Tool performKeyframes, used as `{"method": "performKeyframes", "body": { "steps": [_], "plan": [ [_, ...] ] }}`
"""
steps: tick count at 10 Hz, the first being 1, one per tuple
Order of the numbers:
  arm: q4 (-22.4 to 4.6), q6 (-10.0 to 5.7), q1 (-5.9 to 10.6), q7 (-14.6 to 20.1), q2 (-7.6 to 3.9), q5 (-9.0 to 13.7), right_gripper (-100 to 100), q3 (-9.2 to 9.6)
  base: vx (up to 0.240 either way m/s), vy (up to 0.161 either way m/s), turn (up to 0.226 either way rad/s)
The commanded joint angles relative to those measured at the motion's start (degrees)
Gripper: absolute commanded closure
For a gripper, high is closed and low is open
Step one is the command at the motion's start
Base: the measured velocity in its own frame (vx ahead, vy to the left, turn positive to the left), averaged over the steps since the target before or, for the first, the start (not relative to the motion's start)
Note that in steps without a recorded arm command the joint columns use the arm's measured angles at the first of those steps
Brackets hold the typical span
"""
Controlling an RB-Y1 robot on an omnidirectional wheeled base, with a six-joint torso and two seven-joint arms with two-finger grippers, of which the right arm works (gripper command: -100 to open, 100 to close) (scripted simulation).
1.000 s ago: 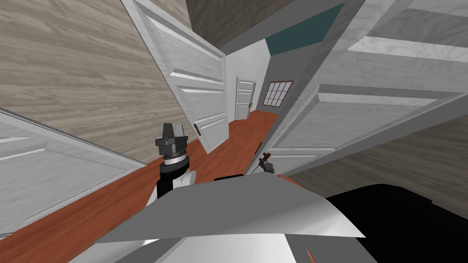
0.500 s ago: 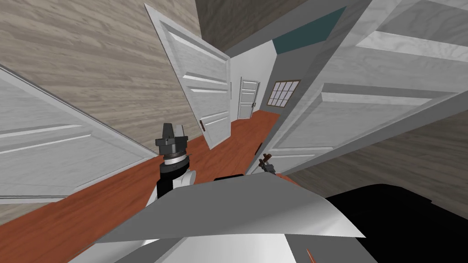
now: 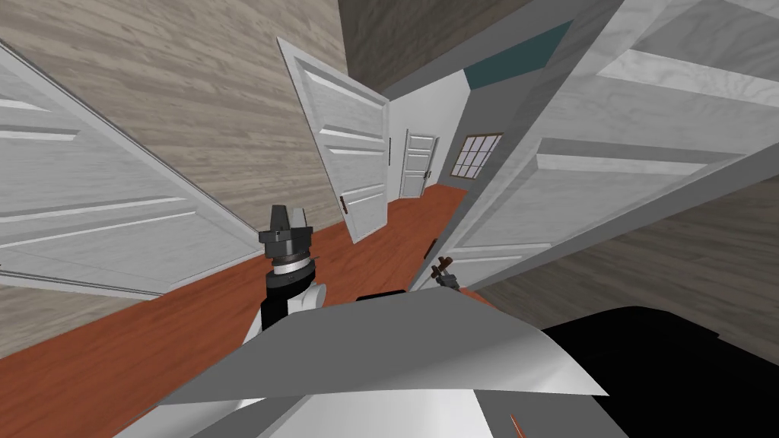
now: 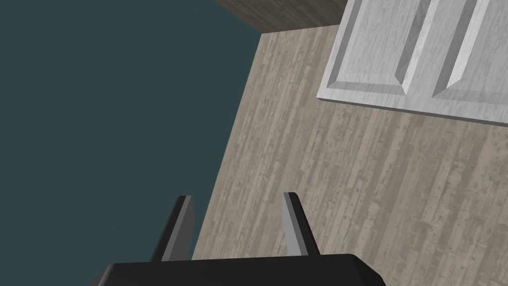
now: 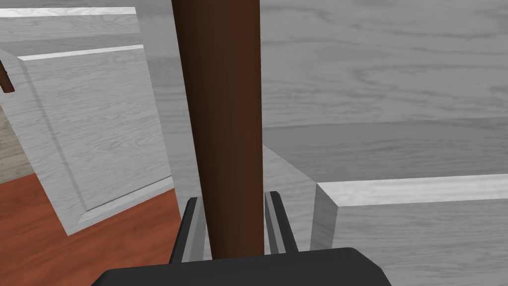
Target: Pull the door open
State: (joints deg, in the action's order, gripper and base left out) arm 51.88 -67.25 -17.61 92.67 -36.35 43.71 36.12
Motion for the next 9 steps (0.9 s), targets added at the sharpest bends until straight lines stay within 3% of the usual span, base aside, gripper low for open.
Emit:
{"method": "performKeyframes", "body": {
  "steps": [1,6,7,9],
  "plan": [
    [-0.93,-0.95,-0.05,0.83,-0.24,-0.42,100,0.53,-0.182,-0.032,0.117],
    [-2.78,-3.1,0.12,2.84,-1.09,-1.51,100,1.78,-0.204,-0.045,0.118],
    [-2.65,-2.74,0.15,2.6,-0.93,-1.46,100,1.74,-0.076,-0.019,0.026],
    [-3.58,-3.57,0.33,3.32,-1.14,-1.75,100,2.48,-0.163,-0.028,0.149]
  ]
}}
